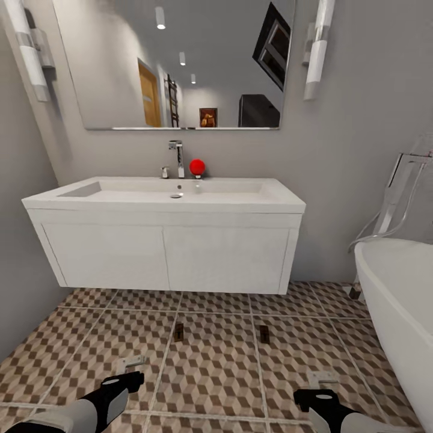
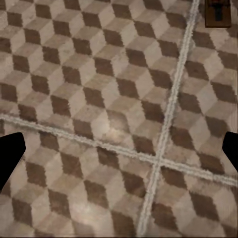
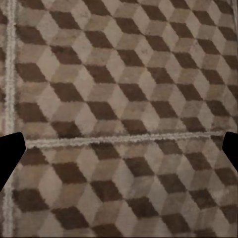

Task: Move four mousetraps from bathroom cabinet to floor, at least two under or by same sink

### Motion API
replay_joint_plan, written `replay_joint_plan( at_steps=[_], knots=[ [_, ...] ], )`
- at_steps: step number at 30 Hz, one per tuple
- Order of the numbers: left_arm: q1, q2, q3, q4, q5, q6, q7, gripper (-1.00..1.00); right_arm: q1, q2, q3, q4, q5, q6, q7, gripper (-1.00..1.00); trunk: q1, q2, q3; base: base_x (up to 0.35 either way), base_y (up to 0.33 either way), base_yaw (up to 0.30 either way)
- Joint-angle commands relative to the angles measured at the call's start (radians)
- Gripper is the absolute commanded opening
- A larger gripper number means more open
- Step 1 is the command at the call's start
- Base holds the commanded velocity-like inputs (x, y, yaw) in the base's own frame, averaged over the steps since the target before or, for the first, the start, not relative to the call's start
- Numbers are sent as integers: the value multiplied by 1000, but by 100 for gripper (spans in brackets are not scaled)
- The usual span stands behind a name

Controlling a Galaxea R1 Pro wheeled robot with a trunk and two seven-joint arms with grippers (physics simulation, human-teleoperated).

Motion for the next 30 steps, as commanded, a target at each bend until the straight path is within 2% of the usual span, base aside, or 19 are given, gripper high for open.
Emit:
replay_joint_plan(
  at_steps=[1,9,22,30],
  knots=[
    [7,0,-9,0,9,-3,2,100,6,0,-6,3,10,-4,-3,100,-1,0,3,0,0,0],
    [54,0,-9,0,10,-3,1,100,54,-11,-5,3,10,-4,-3,100,-4,2,34,0,0,0],
    [138,-3,-9,0,11,-2,-6,100,129,-27,-5,3,10,-5,0,100,-54,93,75,0,0,0],
    [207,-7,-9,0,11,-2,-58,100,199,-28,-4,4,10,-5,5,100,-85,149,100,0,0,0]
  ],
)
